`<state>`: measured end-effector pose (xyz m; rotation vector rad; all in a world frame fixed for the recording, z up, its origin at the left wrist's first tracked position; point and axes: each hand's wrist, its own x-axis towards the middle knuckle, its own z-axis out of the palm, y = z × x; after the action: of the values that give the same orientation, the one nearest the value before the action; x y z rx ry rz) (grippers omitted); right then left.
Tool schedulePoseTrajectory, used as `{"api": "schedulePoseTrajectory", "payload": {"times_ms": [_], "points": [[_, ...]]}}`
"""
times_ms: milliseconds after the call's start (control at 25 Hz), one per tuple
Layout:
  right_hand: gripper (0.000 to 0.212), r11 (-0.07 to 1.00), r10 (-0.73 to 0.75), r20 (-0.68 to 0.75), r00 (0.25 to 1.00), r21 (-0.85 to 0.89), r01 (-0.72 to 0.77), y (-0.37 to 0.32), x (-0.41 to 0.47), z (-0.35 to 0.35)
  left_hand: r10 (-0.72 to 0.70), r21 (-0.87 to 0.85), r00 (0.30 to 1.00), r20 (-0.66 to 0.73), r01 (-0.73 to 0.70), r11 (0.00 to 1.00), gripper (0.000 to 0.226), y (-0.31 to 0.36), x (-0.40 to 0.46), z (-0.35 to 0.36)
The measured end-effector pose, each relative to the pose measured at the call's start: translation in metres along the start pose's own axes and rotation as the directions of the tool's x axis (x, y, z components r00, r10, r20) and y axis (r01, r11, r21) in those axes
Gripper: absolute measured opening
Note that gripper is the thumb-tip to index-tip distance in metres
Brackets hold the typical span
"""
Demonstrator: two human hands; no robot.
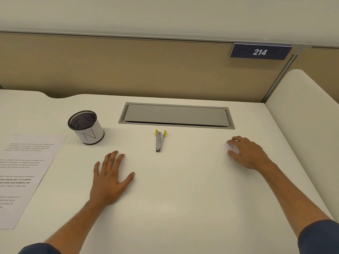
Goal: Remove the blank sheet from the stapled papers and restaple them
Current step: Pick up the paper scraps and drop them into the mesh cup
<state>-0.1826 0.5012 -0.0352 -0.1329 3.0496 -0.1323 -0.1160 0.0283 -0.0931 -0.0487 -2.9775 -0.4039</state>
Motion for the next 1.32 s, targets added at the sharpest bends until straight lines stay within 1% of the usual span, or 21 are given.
{"api": "schedulePoseTrajectory", "payload": {"times_ms": [80, 200, 360, 520, 720, 840, 920, 960, 1000, 1040, 1080, 1120, 1160, 1200, 1240, 1320], "points": [[0.038, 0.999, -0.027, 0.017, 0.999, 0.033, 0.027, 0.000, 0.003, -0.002, 0.001, -0.002, 1.000, -0.004, -0.001, 1.000, 0.077, 0.000, 0.000, 0.000], [0.028, 0.993, -0.065, -0.009, 0.998, 0.098, 0.066, -0.003, 0.009, -0.002, 0.003, 0.006, 1.000, -0.004, -0.003, 1.000, 0.077, 0.000, 0.000, -0.001], [0.024, 0.996, -0.064, -0.027, 0.998, 0.057, 0.066, -0.007, 0.016, 0.000, 0.004, 0.008, 1.000, -0.004, -0.004, 1.000, 0.077, 0.000, 0.000, 0.000], [0.021, 0.996, -0.055, -0.066, 0.996, 0.068, 0.059, -0.013, 0.018, 0.000, 0.003, 0.005, 1.000, -0.005, -0.003, 1.000, 0.078, 0.000, 0.001, 0.000], [0.022, 0.999, -0.016, -0.066, 0.998, 0.040, 0.019, -0.017, 0.019, 0.001, 0.002, 0.002, 1.000, -0.008, -0.002, 1.000, 0.079, 0.000, 0.000, 0.000], [0.022, 0.999, -0.025, -0.062, 0.998, 0.046, 0.027, -0.018, 0.019, 0.001, 0.000, 0.008, 1.000, -0.004, 0.000, 1.000, 0.079, 0.001, 0.000, -0.001], [0.020, 0.992, 0.001, -0.071, 0.997, 0.126, 0.008, -0.017, 0.017, -0.001, -0.001, 0.009, 1.000, 0.002, 0.001, 1.000, 0.080, 0.002, -0.001, -0.001], [0.018, 0.974, 0.046, -0.078, 0.996, 0.226, -0.028, -0.016, 0.016, -0.003, -0.002, 0.006, 1.000, 0.002, 0.002, 1.000, 0.080, 0.002, -0.001, -0.001], [0.015, 0.929, 0.113, -0.090, 0.989, 0.363, -0.073, -0.016, 0.014, -0.006, -0.004, 0.002, 1.000, 0.002, 0.004, 1.000, 0.080, 0.003, -0.001, -0.002], [0.012, 0.840, 0.198, -0.102, 0.975, 0.531, -0.115, -0.017, 0.012, -0.008, -0.006, -0.003, 1.000, 0.002, 0.006, 1.000, 0.080, 0.003, -0.001, -0.002], [0.008, 0.691, 0.293, -0.090, 0.952, 0.709, -0.145, -0.019, 0.010, -0.010, -0.005, -0.007, 1.000, 0.002, 0.005, 1.000, 0.080, 0.003, -0.001, -0.002], [0.009, 0.482, 0.375, -0.035, 0.926, 0.861, -0.163, -0.024, 0.009, -0.012, -0.003, -0.011, 1.000, 0.002, 0.003, 1.000, 0.080, 0.003, -0.001, -0.002], [0.015, 0.258, 0.418, 0.050, 0.907, 0.951, -0.171, -0.031, 0.007, -0.015, -0.002, -0.011, 1.000, 0.003, 0.002, 1.000, 0.080, 0.003, -0.001, -0.003], [0.020, 0.070, 0.422, 0.132, 0.897, 0.982, -0.177, -0.039, 0.007, -0.017, 0.000, -0.008, 1.000, 0.006, 0.000, 1.000, 0.081, 0.003, -0.001, -0.003], [0.020, -0.056, 0.409, 0.186, 0.894, 0.982, -0.179, -0.050, 0.007, -0.020, 0.000, -0.007, 1.000, 0.009, 0.000, 1.000, 0.081, 0.004, -0.001, -0.003], [0.014, -0.221, 0.359, 0.236, 0.903, 0.961, -0.163, -0.073, 0.010, -0.029, -0.001, -0.010, 1.000, 0.011, 0.002, 1.000, 0.082, 0.005, -0.002, -0.004]]}}
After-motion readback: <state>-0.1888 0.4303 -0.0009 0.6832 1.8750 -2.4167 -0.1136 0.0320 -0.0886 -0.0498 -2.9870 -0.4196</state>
